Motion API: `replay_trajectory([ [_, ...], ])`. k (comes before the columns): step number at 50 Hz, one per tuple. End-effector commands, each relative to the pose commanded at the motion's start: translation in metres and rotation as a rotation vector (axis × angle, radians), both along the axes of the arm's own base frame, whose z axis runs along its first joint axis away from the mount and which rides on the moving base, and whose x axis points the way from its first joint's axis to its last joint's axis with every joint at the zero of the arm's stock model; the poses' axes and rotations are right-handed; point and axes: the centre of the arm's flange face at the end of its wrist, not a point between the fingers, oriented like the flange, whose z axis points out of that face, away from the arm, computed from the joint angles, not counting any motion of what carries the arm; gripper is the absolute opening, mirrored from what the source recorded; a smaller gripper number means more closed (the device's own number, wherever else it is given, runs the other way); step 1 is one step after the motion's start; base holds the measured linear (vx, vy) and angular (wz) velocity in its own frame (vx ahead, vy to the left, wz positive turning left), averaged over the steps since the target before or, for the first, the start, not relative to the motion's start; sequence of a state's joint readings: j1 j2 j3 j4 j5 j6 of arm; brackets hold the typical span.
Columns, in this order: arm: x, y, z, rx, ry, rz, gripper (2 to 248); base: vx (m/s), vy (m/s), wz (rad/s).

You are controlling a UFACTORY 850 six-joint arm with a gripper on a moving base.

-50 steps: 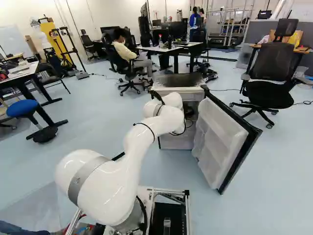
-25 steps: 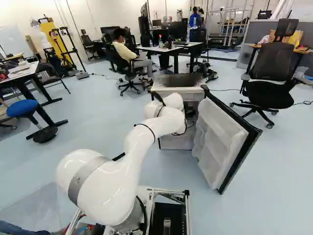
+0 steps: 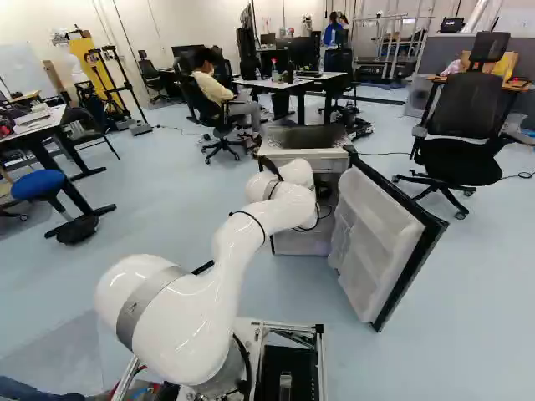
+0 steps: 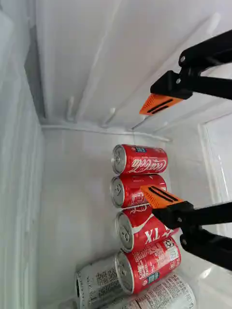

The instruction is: Grab a drink from the fridge

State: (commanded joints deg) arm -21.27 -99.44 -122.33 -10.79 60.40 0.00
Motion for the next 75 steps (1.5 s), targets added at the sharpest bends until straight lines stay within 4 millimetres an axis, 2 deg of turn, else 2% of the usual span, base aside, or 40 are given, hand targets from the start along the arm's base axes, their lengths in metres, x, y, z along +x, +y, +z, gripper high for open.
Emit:
replay_trajectory([
  [13, 0.0, 0.0, 0.0, 0.0, 0.0, 0.0, 206, 0.0, 0.0, 0.0],
  [14, 0.0, 0.0, 0.0, 0.0, 0.0, 0.0, 195, 0.0, 0.0, 0.0],
  [18, 0.0, 0.0, 0.0, 0.0, 0.0, 0.0, 195, 0.0, 0.0, 0.0],
  [19, 0.0, 0.0, 0.0, 0.0, 0.0, 0.0, 181, 0.0, 0.0, 0.0],
  [24, 0.0, 0.0, 0.0, 0.0, 0.0, 0.0, 181, 0.0, 0.0, 0.0],
  [25, 0.0, 0.0, 0.0, 0.0, 0.0, 0.0, 174, 0.0, 0.0, 0.0],
  [55, 0.0, 0.0, 0.0, 0.0, 0.0, 0.0, 176, 0.0, 0.0, 0.0],
  [56, 0.0, 0.0, 0.0, 0.0, 0.0, 0.0, 168, 0.0, 0.0, 0.0],
  [61, 0.0, 0.0, 0.0, 0.0, 0.0, 0.0, 162, 0.0, 0.0, 0.0],
  [75, 0.0, 0.0, 0.0, 0.0, 0.0, 0.0, 164, 0.0, 0.0, 0.0],
])
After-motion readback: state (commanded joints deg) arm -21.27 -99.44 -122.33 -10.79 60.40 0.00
